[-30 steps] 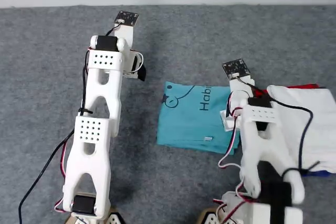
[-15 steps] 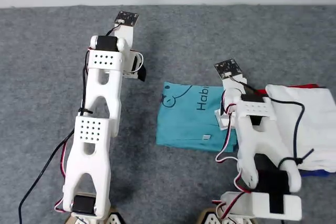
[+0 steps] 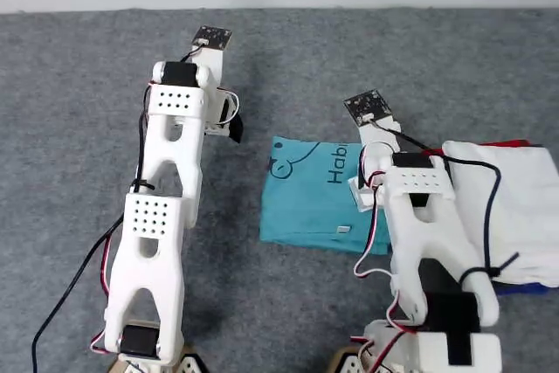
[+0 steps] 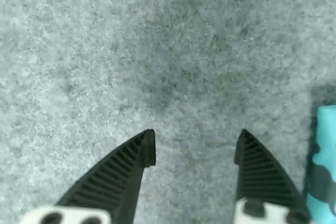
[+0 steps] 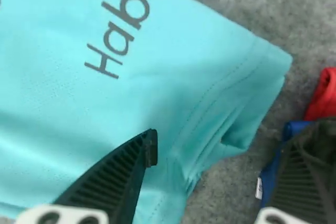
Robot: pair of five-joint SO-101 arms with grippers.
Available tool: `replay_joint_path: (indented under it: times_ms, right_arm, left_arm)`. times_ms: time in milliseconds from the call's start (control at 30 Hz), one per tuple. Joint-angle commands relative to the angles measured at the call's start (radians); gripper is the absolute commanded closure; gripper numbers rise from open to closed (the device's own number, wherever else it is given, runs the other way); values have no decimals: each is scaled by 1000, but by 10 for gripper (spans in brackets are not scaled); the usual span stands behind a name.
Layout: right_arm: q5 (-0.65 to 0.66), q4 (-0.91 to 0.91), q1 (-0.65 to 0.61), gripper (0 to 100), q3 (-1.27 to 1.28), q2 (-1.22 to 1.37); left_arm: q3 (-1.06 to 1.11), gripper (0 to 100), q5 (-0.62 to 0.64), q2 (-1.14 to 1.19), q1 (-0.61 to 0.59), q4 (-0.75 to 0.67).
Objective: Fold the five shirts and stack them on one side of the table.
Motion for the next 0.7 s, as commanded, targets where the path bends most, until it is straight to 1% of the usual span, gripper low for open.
replay_joint_path:
  times_ms: [0, 133, 233, 367, 433, 567, 667]
  right_arm:
    - [-8, -51, -7, 638, -40, 38]
    - [-8, -136, -5, 638, -40, 117]
    - [-8, -189, 24, 638, -48, 177]
    - [-8, -163, 74, 643, -118, 252]
    - [-8, -124, 73, 694, -153, 282]
    - [-8, -79, 53, 875, -204, 326]
    - [-8, -74, 51, 972, -207, 334]
  left_arm:
    - [-4, 753, 2, -21, -6, 21]
    - [-4, 753, 2, -21, -6, 21]
    - [-4, 753, 2, -21, -6, 21]
    - [-4, 753, 2, -18, -6, 21]
    - [-4, 753, 2, -18, -6, 21]
    - [-4, 753, 2, -18, -6, 21]
    - [-4, 753, 2, -18, -6, 21]
